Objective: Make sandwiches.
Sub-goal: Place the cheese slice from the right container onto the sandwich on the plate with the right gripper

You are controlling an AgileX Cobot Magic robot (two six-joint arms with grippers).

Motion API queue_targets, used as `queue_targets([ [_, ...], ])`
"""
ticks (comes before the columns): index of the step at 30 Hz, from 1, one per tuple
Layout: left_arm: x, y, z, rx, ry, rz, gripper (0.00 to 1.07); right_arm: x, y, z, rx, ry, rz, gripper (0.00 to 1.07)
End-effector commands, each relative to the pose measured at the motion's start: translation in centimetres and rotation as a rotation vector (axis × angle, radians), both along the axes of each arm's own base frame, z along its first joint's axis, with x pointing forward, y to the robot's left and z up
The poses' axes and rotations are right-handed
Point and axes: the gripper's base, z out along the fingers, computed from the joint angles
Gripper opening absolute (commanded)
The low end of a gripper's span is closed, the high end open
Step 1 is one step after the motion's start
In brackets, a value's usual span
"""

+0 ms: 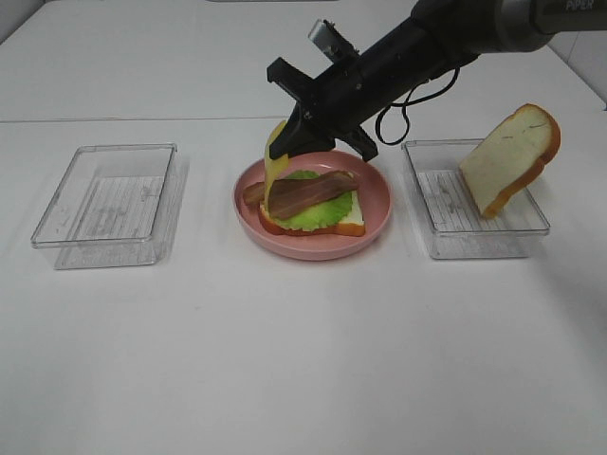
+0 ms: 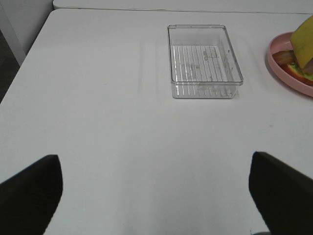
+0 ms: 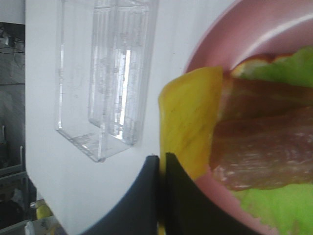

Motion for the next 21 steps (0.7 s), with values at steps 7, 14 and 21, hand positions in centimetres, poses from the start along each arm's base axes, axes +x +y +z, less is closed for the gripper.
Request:
queue_targets([
  [7, -0.2, -0.1, 0.0, -0.006, -0.022, 0.003, 0.98, 0.4, -1.7, -0.9, -0.268, -0.05, 0.034, 0.0],
  [14, -0.2, -0.1, 0.0, -0.006, -0.022, 0.003, 0.98, 0.2, -2.4, -1.3, -0.359, -0.025, 0.03, 0.0],
  [21, -0.2, -0.1, 0.0, -0.006, -0.022, 0.003, 0.98, 0.1, -2.4, -1.1, -0.358, -0.022, 0.033, 0.43],
])
